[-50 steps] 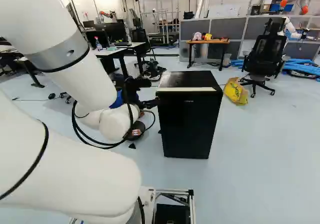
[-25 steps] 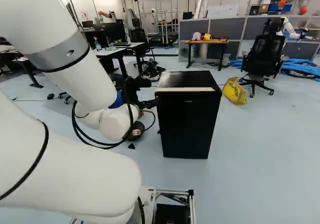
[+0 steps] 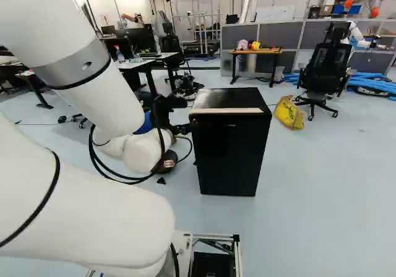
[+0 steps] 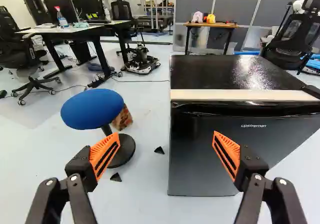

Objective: Grab a drink from the fridge

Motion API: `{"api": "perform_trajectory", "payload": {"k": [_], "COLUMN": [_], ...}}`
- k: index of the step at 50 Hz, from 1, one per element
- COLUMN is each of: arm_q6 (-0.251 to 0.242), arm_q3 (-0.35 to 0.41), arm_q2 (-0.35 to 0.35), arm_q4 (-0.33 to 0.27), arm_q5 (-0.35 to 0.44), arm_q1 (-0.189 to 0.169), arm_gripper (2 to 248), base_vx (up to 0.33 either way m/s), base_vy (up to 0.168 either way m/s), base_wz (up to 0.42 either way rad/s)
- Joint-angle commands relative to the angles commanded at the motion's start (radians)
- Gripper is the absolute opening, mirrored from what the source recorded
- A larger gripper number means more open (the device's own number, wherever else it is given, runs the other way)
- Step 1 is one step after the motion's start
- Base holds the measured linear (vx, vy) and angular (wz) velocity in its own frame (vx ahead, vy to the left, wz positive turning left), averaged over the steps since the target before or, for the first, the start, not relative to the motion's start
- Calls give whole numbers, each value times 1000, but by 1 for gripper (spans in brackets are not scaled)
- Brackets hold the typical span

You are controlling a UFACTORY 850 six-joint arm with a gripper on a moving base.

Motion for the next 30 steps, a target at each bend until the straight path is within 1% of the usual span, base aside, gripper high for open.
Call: {"api": "perform_trajectory", "payload": {"k": [12, 30], "arm_q6": [0, 0], "arm_q3": [0, 0], "arm_q2": [0, 0], "arm_q4": [0, 0], "arm_q5": [0, 0], "arm_q1": [0, 0], "arm_gripper": [247, 247], "base_vx": [0, 0], "base_vy": [-31, -49], "base_wz": [3, 3]}}
